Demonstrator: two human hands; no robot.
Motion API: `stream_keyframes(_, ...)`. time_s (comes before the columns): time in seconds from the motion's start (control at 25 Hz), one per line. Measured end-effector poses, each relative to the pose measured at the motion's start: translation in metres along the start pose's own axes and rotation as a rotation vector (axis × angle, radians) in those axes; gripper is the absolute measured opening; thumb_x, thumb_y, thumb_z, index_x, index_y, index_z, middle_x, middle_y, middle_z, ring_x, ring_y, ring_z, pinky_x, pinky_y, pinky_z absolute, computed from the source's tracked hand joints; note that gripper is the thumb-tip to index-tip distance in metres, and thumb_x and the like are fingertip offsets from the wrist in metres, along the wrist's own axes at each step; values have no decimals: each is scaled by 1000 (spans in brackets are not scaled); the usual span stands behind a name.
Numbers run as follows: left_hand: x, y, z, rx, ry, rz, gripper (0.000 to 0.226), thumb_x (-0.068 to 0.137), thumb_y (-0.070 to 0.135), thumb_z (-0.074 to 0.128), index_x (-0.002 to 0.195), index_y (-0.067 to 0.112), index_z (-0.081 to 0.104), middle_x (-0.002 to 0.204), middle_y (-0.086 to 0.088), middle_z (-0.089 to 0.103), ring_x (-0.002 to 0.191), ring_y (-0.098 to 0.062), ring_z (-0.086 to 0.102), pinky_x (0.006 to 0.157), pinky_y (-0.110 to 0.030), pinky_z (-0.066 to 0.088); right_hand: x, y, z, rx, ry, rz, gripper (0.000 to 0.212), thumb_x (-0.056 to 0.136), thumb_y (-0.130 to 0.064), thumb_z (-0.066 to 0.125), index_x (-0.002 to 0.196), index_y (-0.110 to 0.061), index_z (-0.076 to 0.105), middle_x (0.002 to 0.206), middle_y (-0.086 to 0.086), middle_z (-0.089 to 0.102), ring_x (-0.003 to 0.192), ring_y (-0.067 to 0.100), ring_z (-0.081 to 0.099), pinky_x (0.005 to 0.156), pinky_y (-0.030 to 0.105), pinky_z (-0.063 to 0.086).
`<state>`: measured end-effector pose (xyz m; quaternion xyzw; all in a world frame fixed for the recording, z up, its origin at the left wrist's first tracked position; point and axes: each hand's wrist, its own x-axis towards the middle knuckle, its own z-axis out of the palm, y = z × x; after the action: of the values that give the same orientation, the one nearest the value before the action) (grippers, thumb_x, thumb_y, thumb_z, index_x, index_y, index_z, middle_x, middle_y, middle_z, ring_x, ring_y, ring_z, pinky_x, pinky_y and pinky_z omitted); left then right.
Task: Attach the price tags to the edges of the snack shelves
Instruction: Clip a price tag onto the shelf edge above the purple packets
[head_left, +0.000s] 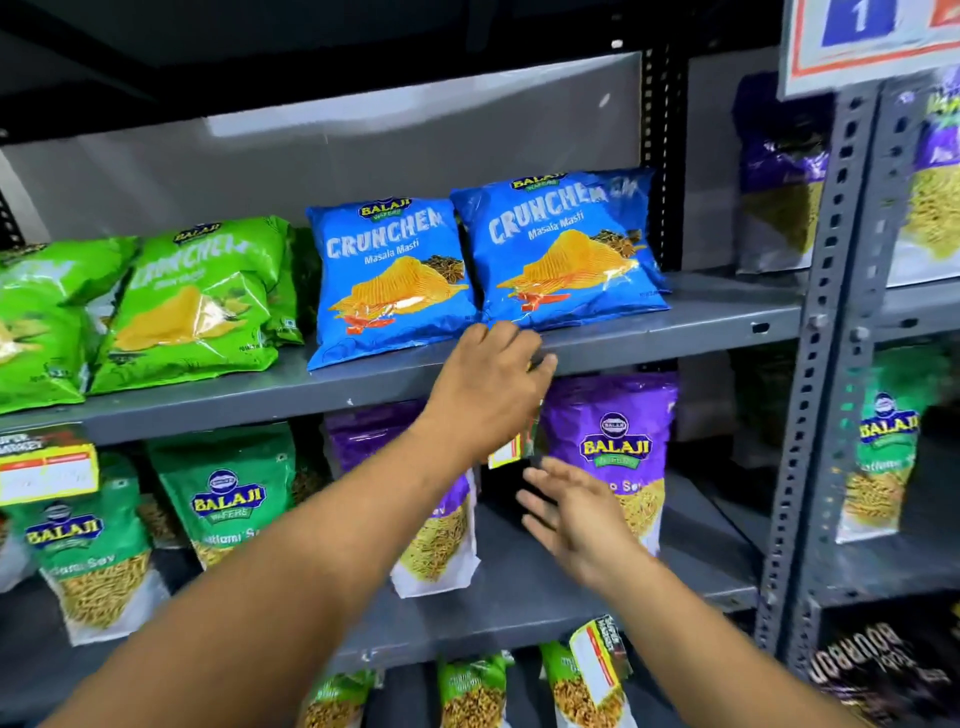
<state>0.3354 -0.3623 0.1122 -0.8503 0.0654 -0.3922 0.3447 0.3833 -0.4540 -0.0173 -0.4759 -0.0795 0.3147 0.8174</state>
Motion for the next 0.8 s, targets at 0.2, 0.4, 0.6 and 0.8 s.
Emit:
stream_keyframes(0.2, 6, -8, 0, 42, -69, 81, 14, 82, 15, 57, 88, 16, 70, 80, -7, 65, 74, -29, 60, 58, -35, 42, -1, -1, 14, 181, -28, 39, 12, 90, -8, 56, 89, -17, 64, 86, -1, 72, 86, 16, 65, 77, 31, 48)
stream_keyframes(0.4, 16, -8, -4, -101, -276, -70, 17, 91, 33, 57, 97, 20, 67, 93, -3, 64, 90, -30, 55, 68, -37, 38, -3, -9, 13, 204, 30, -41, 16, 87, -16, 63, 72, -20, 60, 64, -7, 71, 78, 15, 63, 72, 28, 47)
stream_keyframes(0.6, -38, -17, -9, -400, -52, -545, 14, 83, 39, 67, 80, 26, 69, 86, 2, 66, 91, -28, 53, 75, -40, 42, -9, -33, -10, -518, 209, -772, 16, 81, -21, 69, 66, -23, 62, 96, -4, 65, 103, 22, 56, 86, 34, 42)
stream_keyframes(0.8, -57, -12, 3, -431, -4, -798, 5, 79, 34, 72, 79, 29, 74, 116, -4, 60, 110, -30, 49, 87, -44, 41, -3, -88, -8, -1306, 242, -1132, 13, 79, -36, 68, 72, -31, 58, 151, -1, 34, 144, 29, 12, 114, 52, 3)
